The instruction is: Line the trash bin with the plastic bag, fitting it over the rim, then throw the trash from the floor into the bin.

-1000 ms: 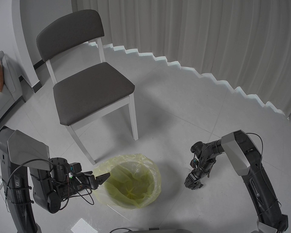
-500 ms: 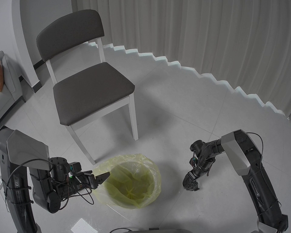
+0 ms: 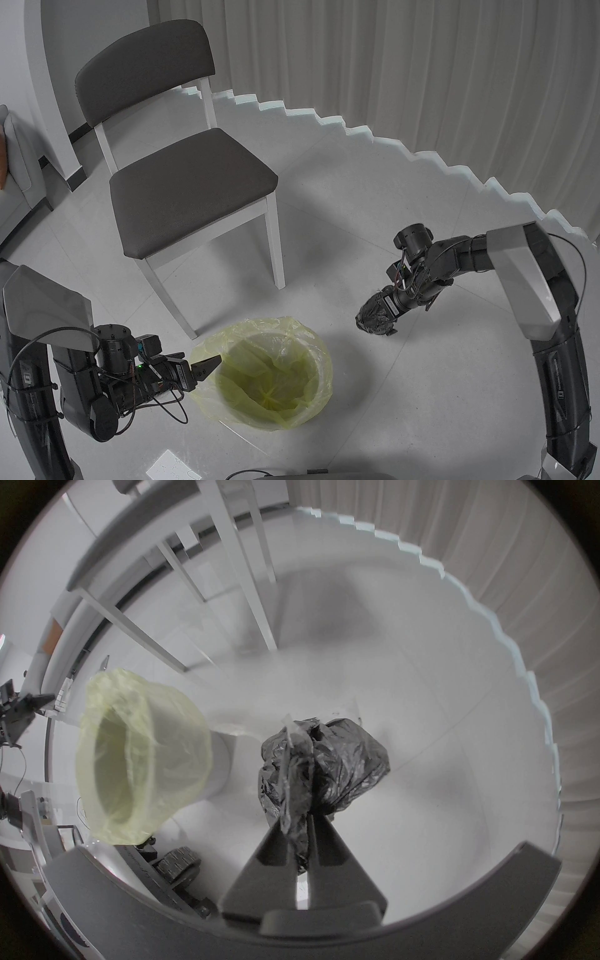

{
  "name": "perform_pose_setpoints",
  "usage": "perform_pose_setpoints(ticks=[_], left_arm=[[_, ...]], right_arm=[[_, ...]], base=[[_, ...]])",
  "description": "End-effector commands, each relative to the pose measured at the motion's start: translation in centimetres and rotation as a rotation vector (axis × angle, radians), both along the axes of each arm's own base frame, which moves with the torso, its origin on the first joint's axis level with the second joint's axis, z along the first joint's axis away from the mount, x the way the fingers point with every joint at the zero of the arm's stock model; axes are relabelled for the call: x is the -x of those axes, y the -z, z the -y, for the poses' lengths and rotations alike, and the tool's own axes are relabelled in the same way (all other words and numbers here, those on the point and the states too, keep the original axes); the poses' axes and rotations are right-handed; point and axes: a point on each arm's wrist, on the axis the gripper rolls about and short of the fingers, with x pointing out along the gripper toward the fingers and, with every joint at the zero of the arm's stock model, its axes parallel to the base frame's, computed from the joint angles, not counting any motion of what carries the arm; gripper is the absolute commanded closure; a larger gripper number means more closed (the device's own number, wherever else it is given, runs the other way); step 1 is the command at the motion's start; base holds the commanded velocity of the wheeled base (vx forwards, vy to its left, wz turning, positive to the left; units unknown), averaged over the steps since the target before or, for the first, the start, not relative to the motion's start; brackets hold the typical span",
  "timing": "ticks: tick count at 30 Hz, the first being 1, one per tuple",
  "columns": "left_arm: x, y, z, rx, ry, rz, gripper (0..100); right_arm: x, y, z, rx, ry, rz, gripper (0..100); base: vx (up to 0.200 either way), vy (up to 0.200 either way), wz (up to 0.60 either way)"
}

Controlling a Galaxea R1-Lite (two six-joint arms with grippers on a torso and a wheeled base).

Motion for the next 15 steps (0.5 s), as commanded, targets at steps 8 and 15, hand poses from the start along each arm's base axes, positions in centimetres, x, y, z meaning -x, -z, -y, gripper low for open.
perform_pose_setpoints(ticks=[8,15], left_arm=[[1.5,-1.3,-1.2,0.001,-0.039,0.015,0],[2.3,-1.6,-2.0,-0.002,-0.065,0.002,0]], right_arm=[[9.6,-13.3,-7.8,-0.134,-0.233,0.296,100],[11.7,-11.9,-13.1,-0.162,-0.363,0.312,100]], base=[[0.000,0.000,0.00],[0.000,0.000,0.00]])
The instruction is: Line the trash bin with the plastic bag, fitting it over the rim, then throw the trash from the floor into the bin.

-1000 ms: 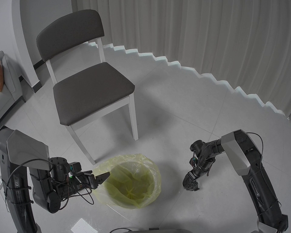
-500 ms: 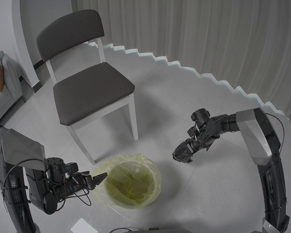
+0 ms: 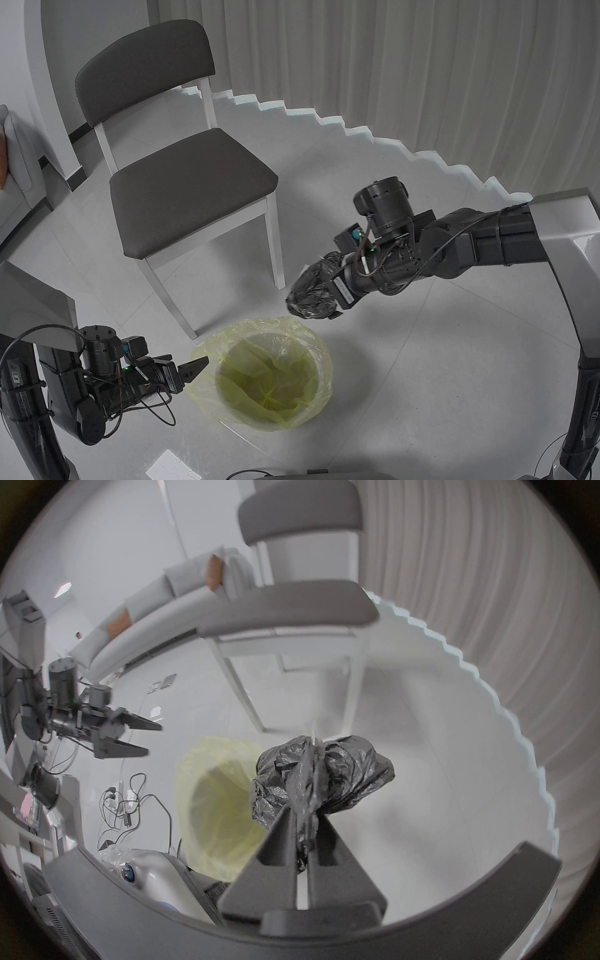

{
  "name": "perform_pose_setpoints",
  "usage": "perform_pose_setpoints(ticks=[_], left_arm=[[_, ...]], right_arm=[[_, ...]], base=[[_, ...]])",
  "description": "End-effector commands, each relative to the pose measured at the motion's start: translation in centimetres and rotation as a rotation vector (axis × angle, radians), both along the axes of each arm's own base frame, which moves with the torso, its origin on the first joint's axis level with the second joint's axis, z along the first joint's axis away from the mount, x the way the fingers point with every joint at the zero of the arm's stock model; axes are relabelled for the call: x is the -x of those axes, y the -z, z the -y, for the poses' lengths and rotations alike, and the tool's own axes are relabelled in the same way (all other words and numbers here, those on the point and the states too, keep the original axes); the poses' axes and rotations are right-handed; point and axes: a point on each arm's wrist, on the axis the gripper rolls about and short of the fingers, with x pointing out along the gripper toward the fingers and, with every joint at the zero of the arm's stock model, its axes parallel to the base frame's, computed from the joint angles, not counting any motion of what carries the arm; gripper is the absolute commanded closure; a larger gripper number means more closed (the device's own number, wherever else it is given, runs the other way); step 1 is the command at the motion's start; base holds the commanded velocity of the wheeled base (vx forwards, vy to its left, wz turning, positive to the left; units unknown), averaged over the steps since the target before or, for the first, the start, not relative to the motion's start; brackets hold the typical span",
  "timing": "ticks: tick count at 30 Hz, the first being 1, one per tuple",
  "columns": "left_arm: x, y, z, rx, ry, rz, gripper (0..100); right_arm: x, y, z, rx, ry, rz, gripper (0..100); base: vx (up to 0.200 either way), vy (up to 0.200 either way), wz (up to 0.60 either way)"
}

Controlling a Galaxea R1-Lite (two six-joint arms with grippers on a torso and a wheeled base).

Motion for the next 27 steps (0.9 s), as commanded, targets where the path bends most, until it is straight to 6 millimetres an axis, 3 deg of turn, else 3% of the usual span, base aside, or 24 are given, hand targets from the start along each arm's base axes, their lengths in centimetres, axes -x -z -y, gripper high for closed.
perform_pose_setpoints(ticks=[1,13,27], left_arm=[[0.8,-0.7,-0.6,0.000,-0.022,0.017,0],[1.0,-0.8,-0.5,-0.001,-0.015,0.016,0],[1.4,-1.1,-0.5,0.001,-0.015,0.015,0]], right_arm=[[2.0,0.2,-3.4,-0.018,-0.093,0.029,100],[4.7,5.2,-7.1,0.046,-0.195,-0.075,100],[5.7,10.9,-8.8,0.125,-0.234,-0.168,100]], base=[[0.000,0.000,0.00],[0.000,0.000,0.00],[0.000,0.000,0.00]])
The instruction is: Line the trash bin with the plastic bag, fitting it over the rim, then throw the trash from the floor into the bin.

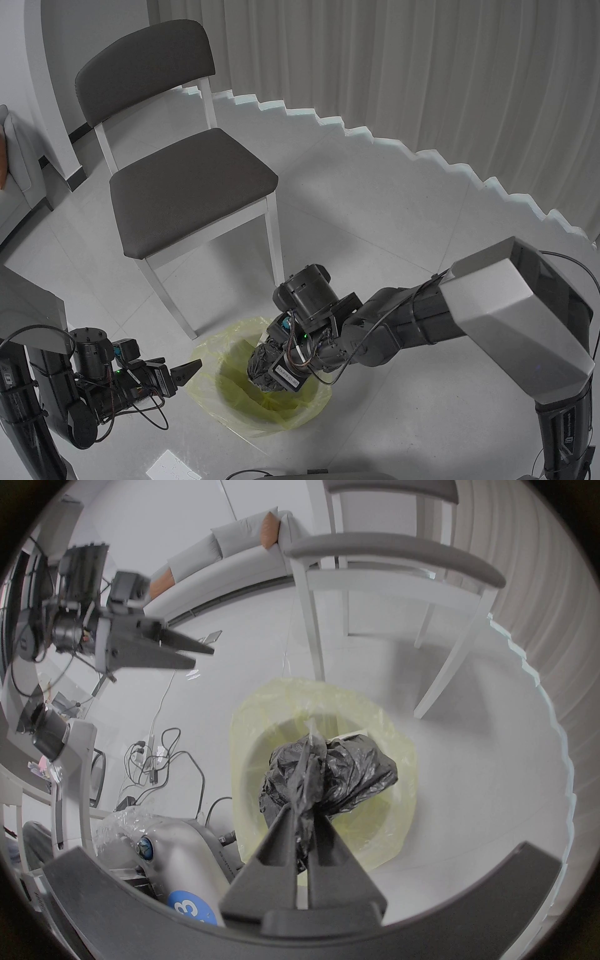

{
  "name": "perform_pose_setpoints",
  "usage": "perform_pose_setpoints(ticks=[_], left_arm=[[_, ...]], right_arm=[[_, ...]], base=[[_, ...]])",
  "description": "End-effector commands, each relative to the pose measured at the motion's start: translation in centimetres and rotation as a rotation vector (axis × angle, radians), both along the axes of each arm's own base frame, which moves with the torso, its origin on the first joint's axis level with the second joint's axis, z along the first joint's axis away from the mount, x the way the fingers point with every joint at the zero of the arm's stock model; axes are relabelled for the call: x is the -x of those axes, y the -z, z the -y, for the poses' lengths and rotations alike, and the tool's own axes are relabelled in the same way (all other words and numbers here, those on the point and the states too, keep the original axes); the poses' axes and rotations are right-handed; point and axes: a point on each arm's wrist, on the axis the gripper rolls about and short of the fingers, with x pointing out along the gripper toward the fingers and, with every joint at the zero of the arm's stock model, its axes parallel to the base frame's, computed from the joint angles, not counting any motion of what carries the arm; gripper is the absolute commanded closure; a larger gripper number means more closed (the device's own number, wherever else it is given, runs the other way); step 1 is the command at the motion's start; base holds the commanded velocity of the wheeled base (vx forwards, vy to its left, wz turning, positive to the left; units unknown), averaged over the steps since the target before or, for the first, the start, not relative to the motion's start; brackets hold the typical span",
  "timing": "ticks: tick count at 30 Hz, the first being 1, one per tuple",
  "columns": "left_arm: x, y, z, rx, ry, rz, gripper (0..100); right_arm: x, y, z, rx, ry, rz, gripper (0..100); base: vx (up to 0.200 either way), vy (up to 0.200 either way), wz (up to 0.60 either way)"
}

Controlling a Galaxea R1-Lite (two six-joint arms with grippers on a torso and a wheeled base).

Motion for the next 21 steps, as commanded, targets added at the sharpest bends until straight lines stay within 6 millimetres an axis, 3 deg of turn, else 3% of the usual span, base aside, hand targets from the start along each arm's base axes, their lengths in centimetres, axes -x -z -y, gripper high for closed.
perform_pose_setpoints(ticks=[1,15,18,21], left_arm=[[0.3,-0.5,0.0,0.003,0.001,0.026,0],[0.5,-0.7,-0.2,0.006,-0.006,0.025,0],[0.5,-0.6,-0.2,0.006,-0.006,0.023,0],[0.5,-0.6,-0.2,0.006,-0.008,0.022,0]], right_arm=[[0.8,2.5,-0.4,0.049,-0.018,-0.046,100],[4.2,4.5,-1.5,0.116,-0.090,-0.098,100],[4.2,4.6,-1.3,0.118,-0.088,-0.103,100],[2.9,4.4,-0.8,0.102,-0.058,-0.093,100]], base=[[0.000,0.000,0.00],[0.000,0.000,0.00],[0.000,0.000,0.00],[0.000,0.000,0.00]])
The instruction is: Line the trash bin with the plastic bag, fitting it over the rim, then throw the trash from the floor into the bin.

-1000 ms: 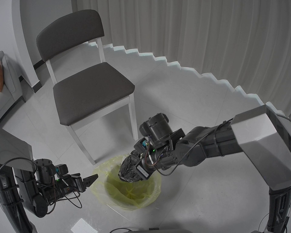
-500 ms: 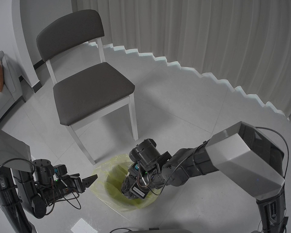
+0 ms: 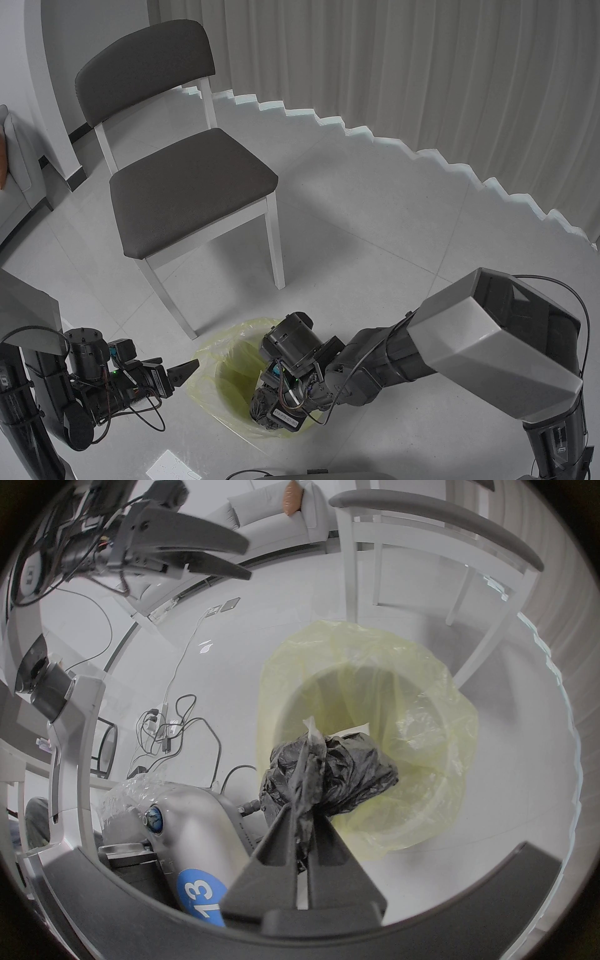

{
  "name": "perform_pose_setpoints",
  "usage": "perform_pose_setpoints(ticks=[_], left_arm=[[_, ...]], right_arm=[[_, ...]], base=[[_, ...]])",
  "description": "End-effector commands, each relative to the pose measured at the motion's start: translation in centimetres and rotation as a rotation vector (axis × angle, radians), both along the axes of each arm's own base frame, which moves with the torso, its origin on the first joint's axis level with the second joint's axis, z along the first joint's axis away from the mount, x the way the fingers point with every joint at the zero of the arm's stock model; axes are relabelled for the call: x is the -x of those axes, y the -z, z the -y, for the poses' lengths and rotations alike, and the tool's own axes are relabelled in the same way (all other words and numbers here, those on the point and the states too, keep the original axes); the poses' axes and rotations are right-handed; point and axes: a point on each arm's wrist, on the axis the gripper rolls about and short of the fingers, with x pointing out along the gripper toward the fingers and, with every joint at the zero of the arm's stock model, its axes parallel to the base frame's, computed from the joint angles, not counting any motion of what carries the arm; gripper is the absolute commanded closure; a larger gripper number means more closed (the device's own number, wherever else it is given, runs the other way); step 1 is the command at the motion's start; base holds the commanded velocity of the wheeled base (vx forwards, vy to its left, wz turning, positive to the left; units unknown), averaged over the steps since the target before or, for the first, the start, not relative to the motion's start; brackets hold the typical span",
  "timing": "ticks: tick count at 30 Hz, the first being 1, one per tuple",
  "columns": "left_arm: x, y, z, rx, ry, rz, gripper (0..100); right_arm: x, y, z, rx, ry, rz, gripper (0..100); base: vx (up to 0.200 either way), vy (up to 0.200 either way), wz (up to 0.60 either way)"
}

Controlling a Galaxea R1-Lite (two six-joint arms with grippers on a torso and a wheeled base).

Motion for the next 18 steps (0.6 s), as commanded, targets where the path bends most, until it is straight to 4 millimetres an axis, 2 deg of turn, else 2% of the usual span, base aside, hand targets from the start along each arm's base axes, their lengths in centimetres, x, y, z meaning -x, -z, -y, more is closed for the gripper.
perform_pose_setpoints(ticks=[1,3,4,10,12,13,14,18], left_arm=[[-0.1,-0.2,0.0,0.002,-0.001,0.018,0],[-0.1,-0.2,0.0,0.002,-0.001,0.018,0],[-0.1,-0.2,0.0,0.002,-0.001,0.018,0],[-0.2,0.0,0.0,0.002,-0.001,0.015,0],[-0.2,0.0,0.0,0.002,-0.001,0.013,0],[-0.2,0.0,0.0,0.002,-0.001,0.013,0],[-0.2,0.0,0.0,0.002,-0.003,0.013,0],[-0.2,0.0,-0.2,0.002,-0.009,0.015,0]], right_arm=[[-1.6,-0.4,0.6,-0.023,0.034,0.018,100],[-2.2,-0.7,0.7,-0.035,0.046,0.027,100],[-3.5,-0.9,0.7,-0.054,0.065,0.044,100],[-7.6,0.2,0.8,-0.099,0.113,0.077,100],[-9.7,-0.1,0.8,-0.138,0.143,0.116,100],[-9.7,-0.2,0.7,-0.141,0.144,0.117,100],[-10.8,-0.5,0.9,-0.155,0.164,0.129,100],[-11.2,-1.0,1.2,-0.130,0.176,0.104,100]], base=[[0.000,0.000,0.00],[0.000,0.000,0.00],[0.000,0.000,0.00],[0.000,0.000,0.00],[0.000,0.000,0.00],[0.000,0.000,0.00],[0.000,0.000,0.00],[0.000,0.000,0.00]])
